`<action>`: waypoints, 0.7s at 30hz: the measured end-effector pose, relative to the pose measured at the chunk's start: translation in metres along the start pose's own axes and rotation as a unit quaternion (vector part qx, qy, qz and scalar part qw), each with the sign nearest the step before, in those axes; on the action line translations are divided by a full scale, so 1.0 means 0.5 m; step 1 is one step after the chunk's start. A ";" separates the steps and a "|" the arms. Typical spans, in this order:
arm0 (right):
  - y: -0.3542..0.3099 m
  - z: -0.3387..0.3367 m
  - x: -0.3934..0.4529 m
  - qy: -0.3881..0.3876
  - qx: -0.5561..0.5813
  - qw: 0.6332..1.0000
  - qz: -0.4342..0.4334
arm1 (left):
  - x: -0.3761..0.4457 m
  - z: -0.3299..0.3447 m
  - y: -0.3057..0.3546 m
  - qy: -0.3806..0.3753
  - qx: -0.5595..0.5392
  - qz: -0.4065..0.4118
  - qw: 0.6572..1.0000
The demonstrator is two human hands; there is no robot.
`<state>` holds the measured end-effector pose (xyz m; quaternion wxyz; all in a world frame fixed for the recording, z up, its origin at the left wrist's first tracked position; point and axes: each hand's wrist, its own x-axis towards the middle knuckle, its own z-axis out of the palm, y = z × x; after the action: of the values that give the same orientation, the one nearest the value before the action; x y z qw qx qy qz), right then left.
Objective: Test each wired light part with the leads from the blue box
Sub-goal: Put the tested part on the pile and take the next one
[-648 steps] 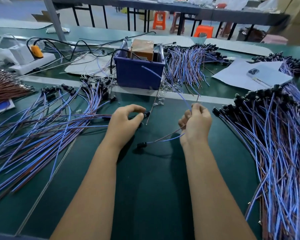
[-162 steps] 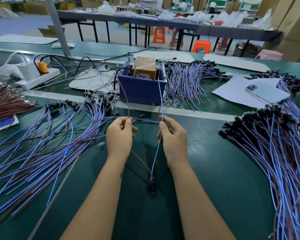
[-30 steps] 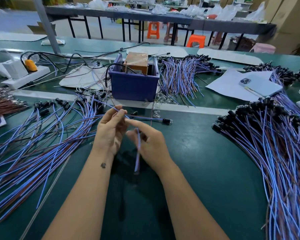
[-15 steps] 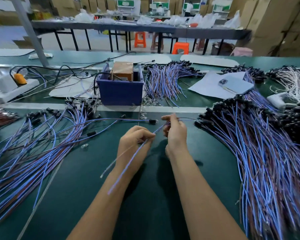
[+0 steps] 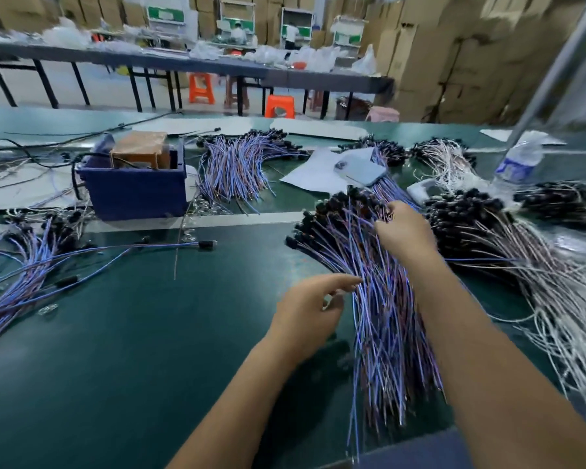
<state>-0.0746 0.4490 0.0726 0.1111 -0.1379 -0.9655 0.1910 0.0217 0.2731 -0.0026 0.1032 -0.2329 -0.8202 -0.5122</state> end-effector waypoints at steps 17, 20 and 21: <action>-0.444 0.315 -0.214 -0.115 0.068 0.928 -0.348 | -0.160 -0.391 -0.176 0.224 0.308 -0.320 0.867; -0.450 0.360 -0.233 -0.065 -0.001 0.942 -0.330 | -0.161 -0.408 -0.188 0.211 0.300 -0.334 0.868; -0.446 0.366 -0.235 -0.039 -0.016 0.944 -0.328 | -0.152 -0.411 -0.191 0.210 0.290 -0.347 0.867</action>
<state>-0.0631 0.1527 -0.0227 0.1280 0.1919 -0.9638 0.1334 0.0272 0.0343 -0.0159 0.1518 0.2203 -0.9185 -0.2912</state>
